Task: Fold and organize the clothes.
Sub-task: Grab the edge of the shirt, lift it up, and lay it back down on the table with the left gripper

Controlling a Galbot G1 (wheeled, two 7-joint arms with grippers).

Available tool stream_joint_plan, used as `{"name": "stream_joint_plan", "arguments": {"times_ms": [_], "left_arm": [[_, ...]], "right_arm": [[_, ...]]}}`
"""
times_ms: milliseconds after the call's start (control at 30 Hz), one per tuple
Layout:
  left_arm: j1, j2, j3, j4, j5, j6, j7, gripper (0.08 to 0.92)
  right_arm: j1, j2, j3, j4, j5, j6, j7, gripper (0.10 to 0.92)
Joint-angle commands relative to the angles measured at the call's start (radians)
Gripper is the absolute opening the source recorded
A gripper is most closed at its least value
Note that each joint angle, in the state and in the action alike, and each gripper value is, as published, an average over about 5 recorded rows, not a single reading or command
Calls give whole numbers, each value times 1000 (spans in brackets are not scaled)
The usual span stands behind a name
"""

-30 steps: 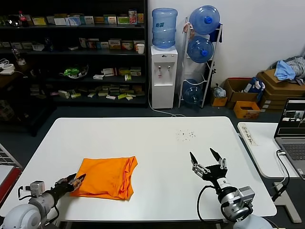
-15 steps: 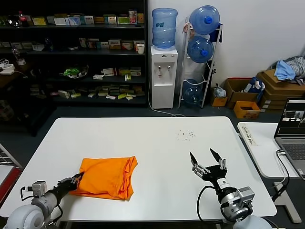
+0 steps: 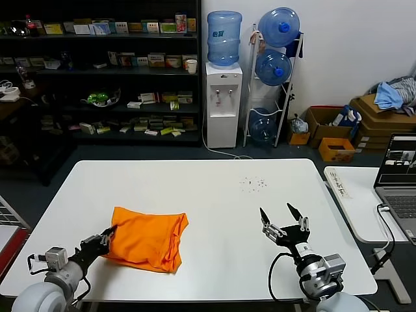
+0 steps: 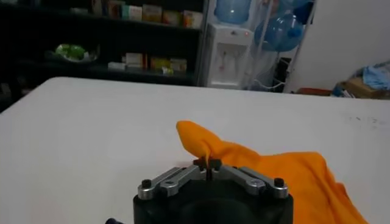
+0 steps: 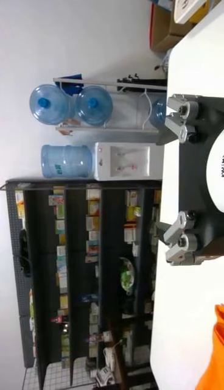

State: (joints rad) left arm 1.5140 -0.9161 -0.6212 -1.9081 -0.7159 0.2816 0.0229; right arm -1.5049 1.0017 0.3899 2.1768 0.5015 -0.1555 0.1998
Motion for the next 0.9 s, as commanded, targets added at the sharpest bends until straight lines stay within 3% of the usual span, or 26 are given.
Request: {"name": "stream_joint_plan", "arguments": {"times_ms": [33,200,467,700,900], "left_arm": [[51,-113,-136,-232,358,6,-16,104],[83,-73,-244,-234,376,22,-17,104],[128,53,-379,-91,318,36,-8,104],[100,149,-409,8,304,27,0,104],[90,209,-395,22,295,30,4,104]], "right_arm": [[9,1,-7,-6,0,0,2,823],[16,-5,-12,-8,0,0,2,823],[30,-8,-29,-9,-2,2,2,823],[42,-11,-39,-13,-3,5,3,823],[36,-11,-33,-11,-5,8,2,823]]}}
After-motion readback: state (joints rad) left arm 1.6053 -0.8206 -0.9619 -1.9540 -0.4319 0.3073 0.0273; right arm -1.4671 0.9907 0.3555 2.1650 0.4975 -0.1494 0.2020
